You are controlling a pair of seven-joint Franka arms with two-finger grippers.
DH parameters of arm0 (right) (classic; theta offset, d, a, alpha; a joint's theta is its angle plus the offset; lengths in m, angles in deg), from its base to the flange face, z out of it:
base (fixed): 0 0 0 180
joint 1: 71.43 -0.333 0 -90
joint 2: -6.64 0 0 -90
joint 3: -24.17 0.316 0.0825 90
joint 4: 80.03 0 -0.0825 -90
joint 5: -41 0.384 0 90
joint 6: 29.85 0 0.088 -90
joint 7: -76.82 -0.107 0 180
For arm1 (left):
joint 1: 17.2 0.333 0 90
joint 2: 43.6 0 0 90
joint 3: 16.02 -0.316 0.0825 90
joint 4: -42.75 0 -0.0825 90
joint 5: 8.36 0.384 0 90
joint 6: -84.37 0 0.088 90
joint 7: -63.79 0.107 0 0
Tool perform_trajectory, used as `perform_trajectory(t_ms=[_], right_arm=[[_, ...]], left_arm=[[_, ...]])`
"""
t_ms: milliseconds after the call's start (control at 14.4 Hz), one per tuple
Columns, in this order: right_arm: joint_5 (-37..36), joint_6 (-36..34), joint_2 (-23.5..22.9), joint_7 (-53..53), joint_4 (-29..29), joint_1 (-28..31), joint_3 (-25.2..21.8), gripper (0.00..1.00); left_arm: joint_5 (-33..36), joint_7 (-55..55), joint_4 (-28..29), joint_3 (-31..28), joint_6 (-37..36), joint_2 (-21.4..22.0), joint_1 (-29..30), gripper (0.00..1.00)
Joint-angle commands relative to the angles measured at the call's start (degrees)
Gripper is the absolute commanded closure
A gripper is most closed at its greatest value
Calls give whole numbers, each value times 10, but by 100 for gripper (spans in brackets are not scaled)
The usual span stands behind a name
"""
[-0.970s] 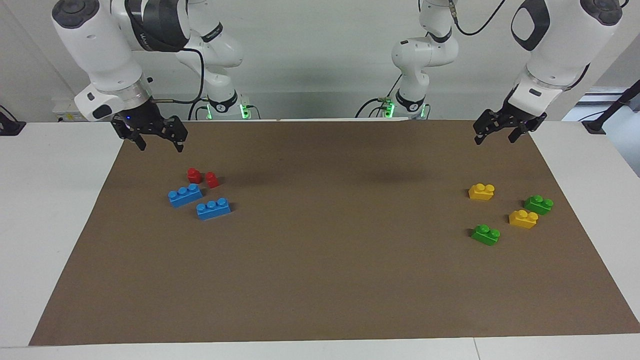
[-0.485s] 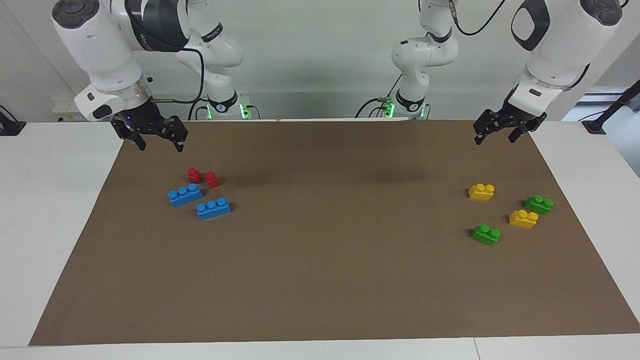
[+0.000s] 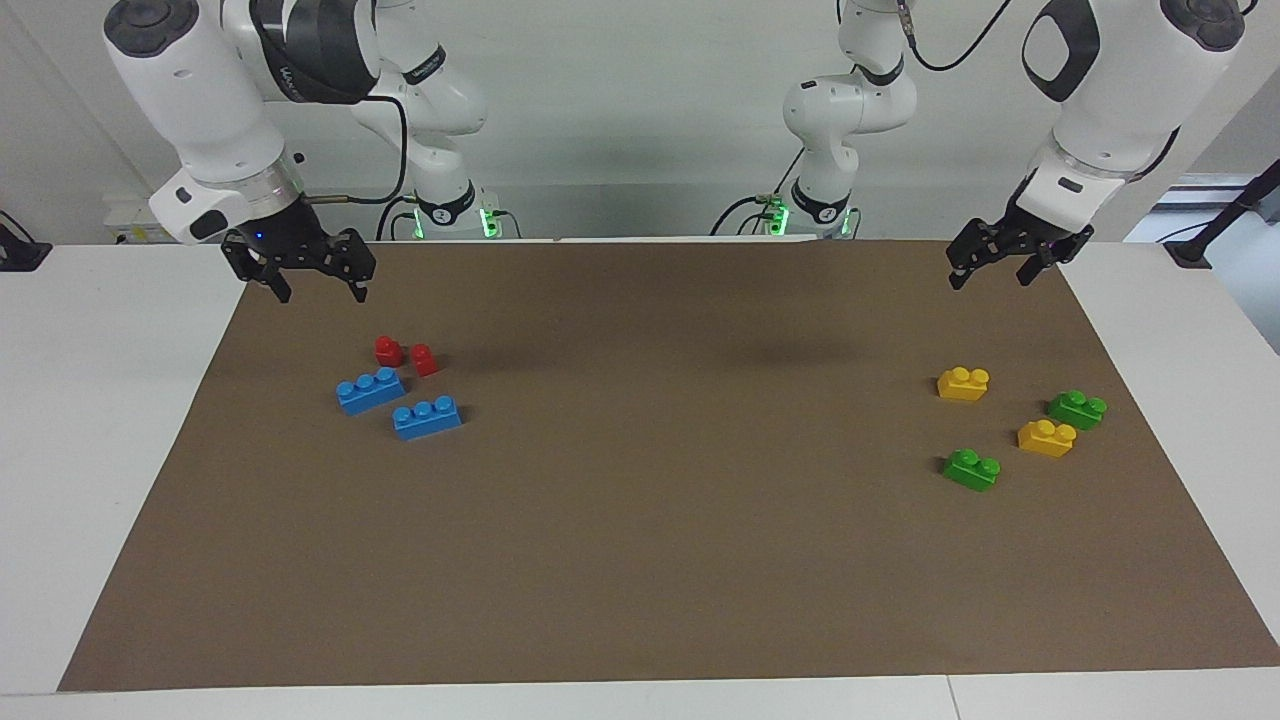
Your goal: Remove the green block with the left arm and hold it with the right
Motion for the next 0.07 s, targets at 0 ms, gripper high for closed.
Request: perform_trajectory(t_ms=[0], right_arm=[[-6, -14, -3, 12, 9, 6, 6, 0]], left_arm=[[10, 7, 11, -4, 0, 11, -5, 0]])
